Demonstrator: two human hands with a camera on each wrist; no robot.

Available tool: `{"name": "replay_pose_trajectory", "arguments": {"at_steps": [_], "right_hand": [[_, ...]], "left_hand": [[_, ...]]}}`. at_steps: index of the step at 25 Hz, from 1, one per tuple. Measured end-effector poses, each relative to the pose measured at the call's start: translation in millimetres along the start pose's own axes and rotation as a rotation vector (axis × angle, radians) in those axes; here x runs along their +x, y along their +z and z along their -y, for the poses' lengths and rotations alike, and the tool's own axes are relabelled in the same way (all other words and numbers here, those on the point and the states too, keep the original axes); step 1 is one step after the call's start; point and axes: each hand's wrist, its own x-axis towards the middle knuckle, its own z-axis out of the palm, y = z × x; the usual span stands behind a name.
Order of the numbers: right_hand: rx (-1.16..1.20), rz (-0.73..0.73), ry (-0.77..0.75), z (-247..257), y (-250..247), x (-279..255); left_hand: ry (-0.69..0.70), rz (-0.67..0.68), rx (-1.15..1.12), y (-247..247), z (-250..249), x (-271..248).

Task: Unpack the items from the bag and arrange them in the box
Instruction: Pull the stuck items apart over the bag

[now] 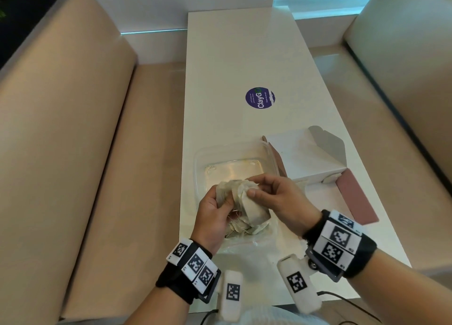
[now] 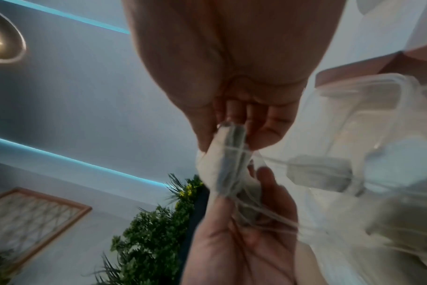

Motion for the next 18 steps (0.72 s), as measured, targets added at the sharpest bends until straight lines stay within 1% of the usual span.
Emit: {"name": "replay_pose_trajectory", "arguments": {"at_steps": [3, 5, 9, 11, 15, 18], "right_hand": [[-0.057, -0.057, 0.043, -11.7, 6.0, 4.9], [-0.005, -0.046, 0.042, -12.9, 8.6, 4.6], [0.097, -0.035, 0.03, -14.2, 2.1, -0.6], [0.087, -0.011, 0.007, -14.3, -6.7, -7.0], [-0.013, 0.062, -0.084, -0.6, -24.6, -24.8], [0.042, 0.169, -0.125, 20.3, -35.6, -37.8]], "left_hand": [[-0.003, 0.011, 0.024, 0.3, 1.9, -0.9], [-0.026, 0.005, -0.001, 0.2, 1.6, -1.8], [-0.074, 0.005, -0.123, -2.5, 0.3, -2.4], [-0.059, -0.005, -0.123, -5.3, 0.0, -2.1], [-0.038, -0.057, -0.071, -10.8, -0.7, -0.9], [-0.019, -0.071, -0.07, -12.8, -1.9, 1.9]]}}
